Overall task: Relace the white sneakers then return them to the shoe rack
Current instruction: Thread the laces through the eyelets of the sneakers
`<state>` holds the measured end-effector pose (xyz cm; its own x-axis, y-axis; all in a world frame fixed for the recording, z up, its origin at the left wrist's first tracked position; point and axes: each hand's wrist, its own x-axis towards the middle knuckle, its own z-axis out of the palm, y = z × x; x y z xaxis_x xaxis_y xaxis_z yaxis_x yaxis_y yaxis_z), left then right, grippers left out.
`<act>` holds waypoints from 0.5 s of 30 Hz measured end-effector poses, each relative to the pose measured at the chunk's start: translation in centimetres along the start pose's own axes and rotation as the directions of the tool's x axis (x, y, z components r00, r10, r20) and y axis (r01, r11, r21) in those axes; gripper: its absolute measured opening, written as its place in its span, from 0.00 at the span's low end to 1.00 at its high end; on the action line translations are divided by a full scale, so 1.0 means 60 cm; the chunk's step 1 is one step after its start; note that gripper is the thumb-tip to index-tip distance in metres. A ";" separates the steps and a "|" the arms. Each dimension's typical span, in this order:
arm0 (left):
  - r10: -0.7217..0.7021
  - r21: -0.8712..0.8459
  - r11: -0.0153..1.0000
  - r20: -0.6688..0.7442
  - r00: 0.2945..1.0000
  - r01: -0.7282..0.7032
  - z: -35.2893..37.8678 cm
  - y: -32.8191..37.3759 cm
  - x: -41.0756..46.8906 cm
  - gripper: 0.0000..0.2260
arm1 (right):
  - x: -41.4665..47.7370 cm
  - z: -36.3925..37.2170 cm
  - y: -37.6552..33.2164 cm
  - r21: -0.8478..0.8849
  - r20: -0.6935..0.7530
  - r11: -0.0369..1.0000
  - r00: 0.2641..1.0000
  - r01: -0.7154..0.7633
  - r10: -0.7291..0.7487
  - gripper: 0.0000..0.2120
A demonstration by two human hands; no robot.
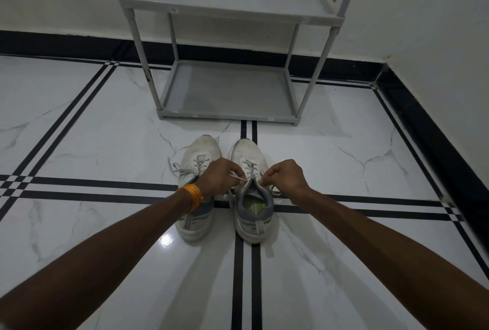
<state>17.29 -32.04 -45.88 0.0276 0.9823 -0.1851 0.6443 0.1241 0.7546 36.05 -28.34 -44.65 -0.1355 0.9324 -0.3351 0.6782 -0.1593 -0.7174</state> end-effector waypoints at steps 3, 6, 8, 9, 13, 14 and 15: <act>-0.015 -0.002 1.000 0.037 0.999 0.015 -0.005 -0.001 0.002 0.08 | -0.004 0.006 0.002 0.017 -0.024 1.000 1.000 0.007 -0.007 0.04; -0.012 -0.011 1.000 0.056 0.998 0.013 -0.007 -0.002 0.002 0.08 | -0.003 0.007 0.003 0.003 -0.026 1.000 1.000 0.017 -0.017 0.02; -0.007 -0.014 1.000 0.061 0.998 0.008 -0.008 -0.004 0.001 0.08 | -0.004 0.007 0.002 -0.008 -0.023 1.000 1.000 0.020 -0.020 0.02; -0.008 -0.004 1.000 0.056 0.998 0.008 -0.008 -0.004 0.001 0.08 | -0.004 0.007 0.001 -0.019 -0.028 0.999 0.999 0.028 -0.029 0.02; 0.055 0.219 0.974 0.030 0.998 -0.060 -0.011 0.011 0.005 0.07 | 0.001 -0.008 -0.008 -0.182 0.018 0.980 0.997 0.077 -0.075 0.07; 0.084 0.335 0.938 0.037 0.996 -0.092 -0.018 0.020 0.008 0.08 | 0.006 -0.019 -0.014 -0.256 0.065 0.963 0.995 0.087 -0.073 0.09; 0.100 0.425 0.899 0.042 0.994 -0.108 -0.029 0.030 0.010 0.09 | 0.010 -0.033 -0.024 -0.319 0.115 0.943 0.991 0.095 -0.062 0.11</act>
<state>17.13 -30.98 -43.52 0.1235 0.9831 -0.1351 0.9008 -0.0539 0.4308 36.46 -26.91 -42.60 -0.2590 0.8970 -0.3582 0.8569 0.0422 -0.5137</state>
